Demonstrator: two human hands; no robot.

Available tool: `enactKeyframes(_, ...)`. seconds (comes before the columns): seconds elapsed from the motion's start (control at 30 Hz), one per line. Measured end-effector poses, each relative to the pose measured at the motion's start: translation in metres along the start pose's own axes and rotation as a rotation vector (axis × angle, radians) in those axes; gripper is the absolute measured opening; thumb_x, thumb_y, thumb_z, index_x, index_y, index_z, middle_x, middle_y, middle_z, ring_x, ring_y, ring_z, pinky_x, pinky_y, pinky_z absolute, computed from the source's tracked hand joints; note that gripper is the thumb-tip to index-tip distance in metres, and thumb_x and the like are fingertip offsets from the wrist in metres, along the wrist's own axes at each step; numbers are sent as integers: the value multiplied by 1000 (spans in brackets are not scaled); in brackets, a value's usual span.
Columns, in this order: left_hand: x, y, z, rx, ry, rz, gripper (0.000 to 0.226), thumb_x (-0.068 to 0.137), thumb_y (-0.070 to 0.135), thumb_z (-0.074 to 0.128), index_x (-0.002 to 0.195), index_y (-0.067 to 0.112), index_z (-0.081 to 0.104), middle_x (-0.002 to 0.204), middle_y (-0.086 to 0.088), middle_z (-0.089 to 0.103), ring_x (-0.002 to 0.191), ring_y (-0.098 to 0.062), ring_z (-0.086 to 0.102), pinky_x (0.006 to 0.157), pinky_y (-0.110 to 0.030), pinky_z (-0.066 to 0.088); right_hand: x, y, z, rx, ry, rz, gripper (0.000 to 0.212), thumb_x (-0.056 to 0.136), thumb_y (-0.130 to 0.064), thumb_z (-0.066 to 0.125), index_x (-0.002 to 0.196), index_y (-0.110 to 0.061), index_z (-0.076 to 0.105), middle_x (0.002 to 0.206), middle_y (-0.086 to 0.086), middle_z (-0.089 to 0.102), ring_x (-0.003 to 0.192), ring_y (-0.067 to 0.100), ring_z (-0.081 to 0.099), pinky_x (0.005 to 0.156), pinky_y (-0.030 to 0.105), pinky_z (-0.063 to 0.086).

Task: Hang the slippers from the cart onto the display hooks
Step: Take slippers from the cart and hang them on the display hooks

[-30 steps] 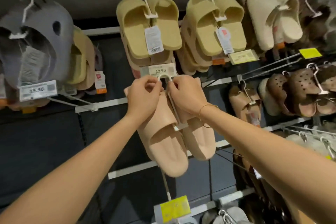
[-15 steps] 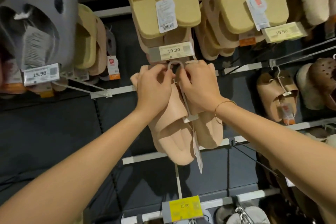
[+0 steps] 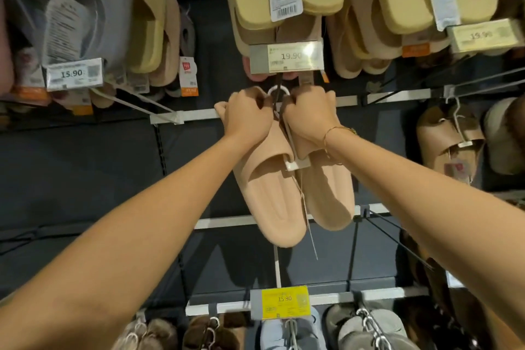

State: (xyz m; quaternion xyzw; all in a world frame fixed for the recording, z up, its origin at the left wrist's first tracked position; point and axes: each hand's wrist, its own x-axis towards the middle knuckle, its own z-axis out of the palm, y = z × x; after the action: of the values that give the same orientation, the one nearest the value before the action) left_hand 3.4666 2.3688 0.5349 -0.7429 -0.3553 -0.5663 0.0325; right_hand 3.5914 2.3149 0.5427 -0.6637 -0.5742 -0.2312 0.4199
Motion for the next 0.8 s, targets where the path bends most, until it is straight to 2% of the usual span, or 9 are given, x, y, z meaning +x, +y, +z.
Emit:
enactKeyframes(0.13,-9,-9,25,-116,4,-146,16,97,22,53,101,26,68,101,8,58,104,-14,45,103,-40,32,-3,2,24,57,-7,65,26,100,-29,46,90,-16,66,86,2,63,88,23,57,85,38,43)
enactKeyframes(0.27,-18,-22,44,-52,-16,-30,27,99,24,45,117,20,64,116,0,65,117,-19,54,106,-37,31,-12,4,36,67,95,-8,23,98,-26,52,79,-17,64,79,-2,61,79,17,57,83,38,49)
enactKeyframes(0.33,-25,-29,43,-39,-65,-3,30,97,24,44,122,19,62,121,-1,64,121,-21,53,110,-41,31,-16,3,37,7,78,-20,23,95,-28,48,81,-18,63,91,1,63,93,23,57,90,42,45)
enactKeyframes(0.43,-59,-46,20,55,-158,95,36,98,25,40,131,21,56,133,-2,57,128,-23,47,110,-45,33,-36,-16,38,-140,7,-11,34,94,-35,42,111,-13,62,122,12,56,117,33,48,102,47,37)
enactKeyframes(0.5,-92,-59,-15,151,-207,85,46,95,22,41,141,24,48,143,-1,48,131,-23,42,105,-43,31,-66,-42,41,-78,-18,-98,39,95,-35,42,121,-11,59,130,15,53,121,35,47,106,48,35)
enactKeyframes(0.53,-112,-65,-40,210,-244,41,47,94,21,43,141,25,48,141,-1,49,128,-25,45,102,-42,30,-85,-58,46,-9,-52,-158,38,95,-34,43,120,-11,61,129,16,55,121,34,48,105,45,37)
enactKeyframes(0.63,-195,-98,-114,438,-348,-151,29,95,26,42,117,22,60,109,-4,63,103,-31,60,90,-44,39,-165,-116,71,241,-305,-303,37,92,-36,45,112,-19,70,114,6,67,109,27,59,90,35,47)
enactKeyframes(0.7,-265,-124,-169,592,-373,-266,36,91,33,35,104,21,66,96,-5,68,91,-33,66,81,-42,46,-235,-161,93,308,-463,-379,34,91,-37,46,107,-22,72,109,-1,69,106,23,59,88,36,49)
enactKeyframes(0.8,-372,-153,-255,645,-568,-567,34,94,37,44,118,25,65,114,-4,69,111,-33,61,95,-45,42,-344,-236,116,495,-726,-371,27,93,-31,55,101,-11,71,104,6,69,97,25,62,82,43,51)
